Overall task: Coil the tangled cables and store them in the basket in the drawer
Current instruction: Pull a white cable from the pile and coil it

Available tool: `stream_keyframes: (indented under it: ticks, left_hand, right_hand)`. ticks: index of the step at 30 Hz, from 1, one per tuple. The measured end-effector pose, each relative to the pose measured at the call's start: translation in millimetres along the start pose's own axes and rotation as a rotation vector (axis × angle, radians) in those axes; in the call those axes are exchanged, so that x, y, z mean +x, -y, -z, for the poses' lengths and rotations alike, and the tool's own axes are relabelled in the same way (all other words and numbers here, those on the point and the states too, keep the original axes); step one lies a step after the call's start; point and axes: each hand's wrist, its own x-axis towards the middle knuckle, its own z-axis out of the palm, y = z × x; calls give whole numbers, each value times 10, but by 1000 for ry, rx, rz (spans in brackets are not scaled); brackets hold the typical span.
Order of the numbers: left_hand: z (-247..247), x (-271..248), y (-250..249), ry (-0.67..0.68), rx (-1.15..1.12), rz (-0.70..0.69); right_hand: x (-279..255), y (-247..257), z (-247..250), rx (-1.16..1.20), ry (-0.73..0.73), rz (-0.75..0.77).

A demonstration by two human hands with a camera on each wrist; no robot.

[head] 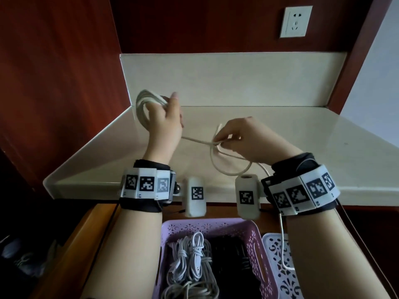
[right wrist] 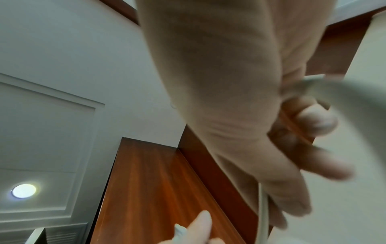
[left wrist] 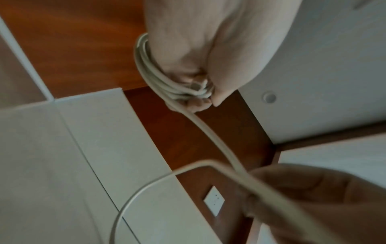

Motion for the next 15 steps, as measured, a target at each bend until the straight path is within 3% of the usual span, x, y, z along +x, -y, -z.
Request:
stream_keyframes:
  ticks: [3,7,11,15]
  left_hand:
    - [-50,-51,82,172,304,-2]
    - [-63,-66,91,455,422,110]
    - [-31,-196,-141,759,405,141]
    - [11,-239,-273,977,370,196]
  right_hand:
    - [-15,-45,99,-30,-158,-57]
    - [-46,-123,194,-53,-358,-114]
    - [-84,-183,256,-128,-456,-205]
    - [-77,-235,249,-57,-512,-340]
